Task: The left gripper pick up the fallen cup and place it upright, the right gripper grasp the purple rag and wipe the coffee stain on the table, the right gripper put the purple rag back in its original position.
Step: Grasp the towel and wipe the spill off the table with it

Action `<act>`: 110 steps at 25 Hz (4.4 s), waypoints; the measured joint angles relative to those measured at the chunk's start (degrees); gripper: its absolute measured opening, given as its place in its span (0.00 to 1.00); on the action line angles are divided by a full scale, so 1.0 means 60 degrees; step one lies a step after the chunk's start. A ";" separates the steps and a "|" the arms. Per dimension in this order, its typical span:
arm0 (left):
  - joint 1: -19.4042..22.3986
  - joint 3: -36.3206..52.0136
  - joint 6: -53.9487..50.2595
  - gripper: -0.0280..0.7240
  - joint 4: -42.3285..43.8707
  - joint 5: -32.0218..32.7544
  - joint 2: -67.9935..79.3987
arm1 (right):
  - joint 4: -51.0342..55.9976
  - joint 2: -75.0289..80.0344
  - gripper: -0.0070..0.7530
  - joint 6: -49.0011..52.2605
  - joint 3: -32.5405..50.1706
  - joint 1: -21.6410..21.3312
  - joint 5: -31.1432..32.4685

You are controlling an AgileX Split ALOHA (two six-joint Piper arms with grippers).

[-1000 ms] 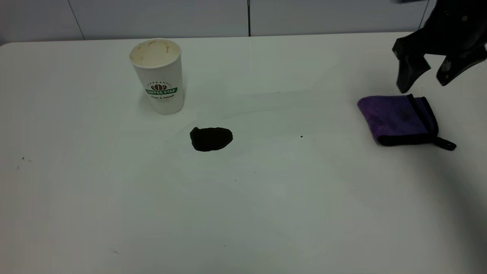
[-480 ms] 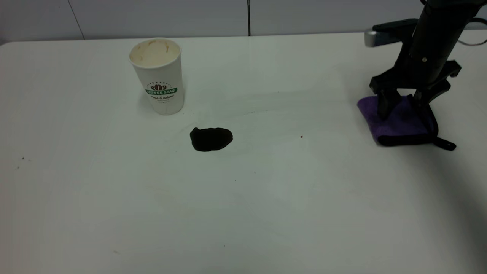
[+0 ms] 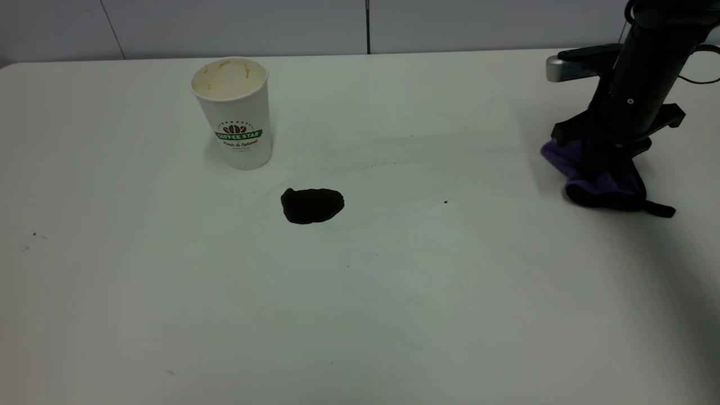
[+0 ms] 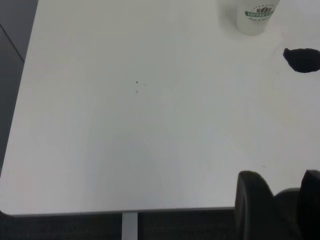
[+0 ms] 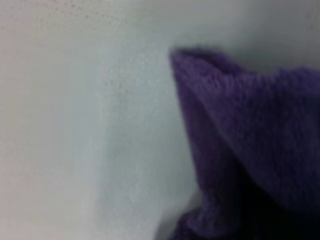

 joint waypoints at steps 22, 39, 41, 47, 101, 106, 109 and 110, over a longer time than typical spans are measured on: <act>0.0000 0.0000 0.0000 0.36 0.0000 0.0000 0.0000 | 0.3717 -0.0193 0.09 -0.1405 -0.2439 0.3883 0.1148; 0.0000 0.0000 -0.0003 0.36 0.0000 0.0004 0.0000 | 0.7068 0.1058 0.09 -0.2899 -0.2588 0.4166 0.0075; 0.0000 0.0000 -0.0003 0.36 0.0000 0.0004 0.0000 | 0.7535 0.1239 0.09 -0.3174 -0.2588 0.4291 -0.0193; 0.0000 0.0000 -0.0003 0.36 0.0000 0.0004 0.0000 | 0.8084 0.1467 0.09 -0.3422 -0.2588 0.4485 -0.0552; 0.0000 0.0000 -0.0003 0.36 0.0000 0.0004 0.0000 | 0.6906 0.1707 0.24 -0.2706 -0.2838 0.4759 -0.0277; 0.0000 0.0000 -0.0003 0.36 0.0000 0.0004 0.0000 | 0.7129 0.1725 0.24 -0.2666 -0.2779 0.5303 -0.1503; 0.0000 0.0000 -0.0003 0.36 0.0000 0.0004 0.0000 | 0.7224 0.1771 0.25 -0.2666 -0.2767 0.5378 -0.2205; 0.0000 0.0000 -0.0003 0.36 0.0000 0.0004 0.0000 | 0.7224 0.1793 0.25 -0.2666 -0.2767 0.5378 -0.2463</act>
